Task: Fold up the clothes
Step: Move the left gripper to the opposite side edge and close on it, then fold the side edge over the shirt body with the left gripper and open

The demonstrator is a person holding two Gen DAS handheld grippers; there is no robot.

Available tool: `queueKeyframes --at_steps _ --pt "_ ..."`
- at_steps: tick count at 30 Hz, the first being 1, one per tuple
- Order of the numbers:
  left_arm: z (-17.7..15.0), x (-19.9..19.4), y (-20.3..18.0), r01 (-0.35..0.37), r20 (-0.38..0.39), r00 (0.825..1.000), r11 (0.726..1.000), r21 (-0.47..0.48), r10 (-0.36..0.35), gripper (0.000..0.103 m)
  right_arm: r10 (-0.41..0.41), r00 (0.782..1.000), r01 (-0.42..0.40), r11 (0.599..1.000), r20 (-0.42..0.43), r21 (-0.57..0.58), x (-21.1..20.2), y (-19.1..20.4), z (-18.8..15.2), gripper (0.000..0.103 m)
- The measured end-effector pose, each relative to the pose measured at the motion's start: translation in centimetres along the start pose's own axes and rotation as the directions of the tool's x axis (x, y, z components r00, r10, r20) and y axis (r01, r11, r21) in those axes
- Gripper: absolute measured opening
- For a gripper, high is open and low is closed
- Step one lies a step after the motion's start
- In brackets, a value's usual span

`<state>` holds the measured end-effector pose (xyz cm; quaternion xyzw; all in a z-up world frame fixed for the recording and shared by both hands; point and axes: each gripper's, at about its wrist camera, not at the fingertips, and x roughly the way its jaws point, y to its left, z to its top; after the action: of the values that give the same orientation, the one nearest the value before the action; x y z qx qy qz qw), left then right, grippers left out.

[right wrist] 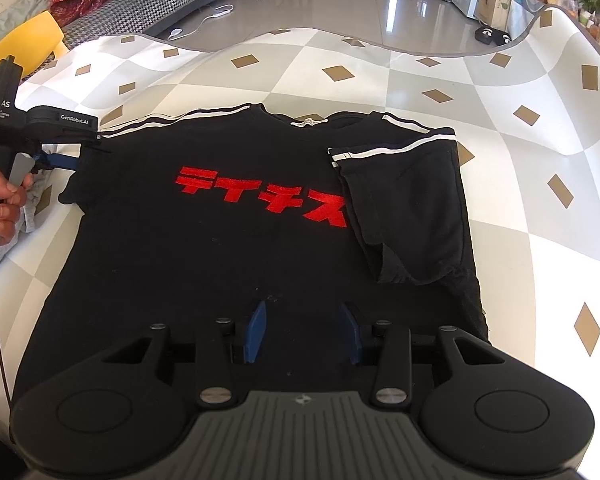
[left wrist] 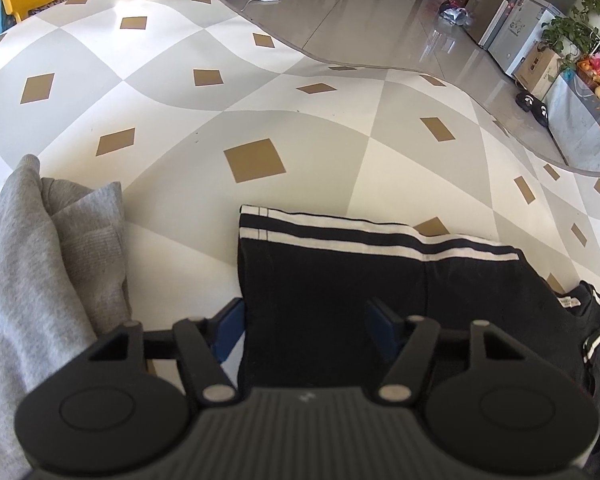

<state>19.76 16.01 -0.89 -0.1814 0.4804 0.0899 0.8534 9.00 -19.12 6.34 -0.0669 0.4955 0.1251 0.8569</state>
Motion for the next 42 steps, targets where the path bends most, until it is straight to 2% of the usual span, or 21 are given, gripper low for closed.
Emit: queueKeyframes --at_steps 3,7,14,19,24,35,41,42 --pt "0.0 -0.1 0.3 0.014 0.009 1.0 1.0 -0.021 -0.014 0.04 -0.002 1.0 0.002 1.0 -0.002 -0.003 0.0 0.0 0.0 0.04" --pt "0.0 -0.1 0.3 0.002 0.015 1.0 1.0 -0.029 -0.001 0.031 -0.003 1.0 0.003 1.0 -0.005 -0.007 0.0 0.1 0.0 0.04" --pt "-0.2 -0.1 0.1 0.005 0.02 1.0 0.998 -0.057 -0.004 0.01 -0.012 1.0 0.012 1.0 -0.011 -0.007 0.2 0.0 0.1 0.04" --pt "-0.2 -0.8 -0.5 -0.014 0.053 0.998 0.998 -0.056 0.017 0.01 -0.016 1.0 0.016 1.0 -0.008 -0.007 0.2 -0.1 0.2 0.04" --pt "0.0 -2.2 -2.0 0.012 0.08 0.997 0.999 -0.049 -0.008 0.01 -0.019 1.0 0.019 1.0 -0.006 -0.004 0.2 -0.2 0.2 0.04" --pt "-1.6 -4.4 -8.7 0.144 0.093 0.984 0.987 0.07 -0.15 0.01 -0.019 1.0 0.019 1.0 -0.003 -0.011 0.0 -0.1 0.2 0.04" --pt "-4.4 -4.2 -13.2 0.239 0.026 0.968 0.953 0.185 -0.248 0.012 -0.021 1.0 0.021 1.0 -0.007 -0.016 0.1 0.0 0.2 0.04" --pt "-4.9 -3.9 -13.8 0.258 0.005 0.964 0.944 0.204 -0.265 0.018 -0.021 1.0 0.021 1.0 -0.008 -0.018 0.2 0.0 0.2 0.04"
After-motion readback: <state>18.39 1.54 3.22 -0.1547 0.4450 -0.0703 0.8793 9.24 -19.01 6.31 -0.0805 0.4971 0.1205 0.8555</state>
